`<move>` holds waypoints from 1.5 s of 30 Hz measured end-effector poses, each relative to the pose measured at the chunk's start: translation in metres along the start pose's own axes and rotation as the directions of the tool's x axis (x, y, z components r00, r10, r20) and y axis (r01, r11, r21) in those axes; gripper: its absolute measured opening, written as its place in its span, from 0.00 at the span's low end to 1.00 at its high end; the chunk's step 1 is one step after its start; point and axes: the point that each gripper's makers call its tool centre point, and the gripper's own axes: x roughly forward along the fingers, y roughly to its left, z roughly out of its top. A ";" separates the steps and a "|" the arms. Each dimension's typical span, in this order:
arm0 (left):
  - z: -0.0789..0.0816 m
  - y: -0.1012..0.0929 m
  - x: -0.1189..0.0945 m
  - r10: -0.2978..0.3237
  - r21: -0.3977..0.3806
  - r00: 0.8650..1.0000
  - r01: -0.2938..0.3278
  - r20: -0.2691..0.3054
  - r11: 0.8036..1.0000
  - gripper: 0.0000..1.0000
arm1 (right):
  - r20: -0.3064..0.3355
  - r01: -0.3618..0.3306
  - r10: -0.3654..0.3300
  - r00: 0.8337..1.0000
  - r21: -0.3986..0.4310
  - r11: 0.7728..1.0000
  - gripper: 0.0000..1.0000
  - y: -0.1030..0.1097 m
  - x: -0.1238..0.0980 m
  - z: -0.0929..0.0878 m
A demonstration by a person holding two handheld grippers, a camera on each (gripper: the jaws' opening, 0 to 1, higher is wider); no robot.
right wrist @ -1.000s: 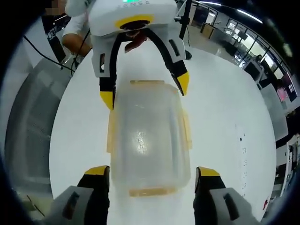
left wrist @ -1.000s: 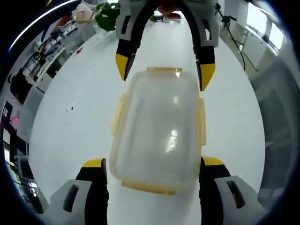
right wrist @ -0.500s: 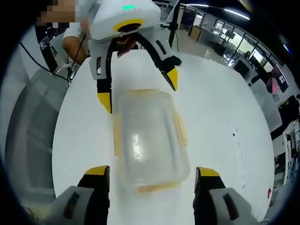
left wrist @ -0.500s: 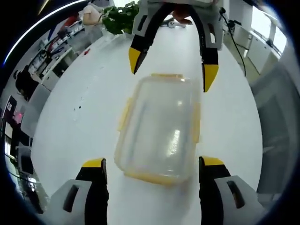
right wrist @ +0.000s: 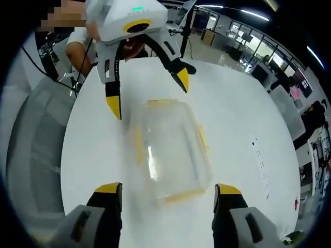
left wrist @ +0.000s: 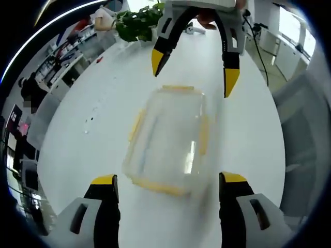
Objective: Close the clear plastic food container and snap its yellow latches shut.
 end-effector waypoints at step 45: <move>-0.028 -0.076 -0.041 0.063 -0.160 0.974 -0.028 0.219 0.987 0.72 | 0.245 0.121 -0.190 0.951 0.273 0.954 0.68 0.072 -0.021 0.001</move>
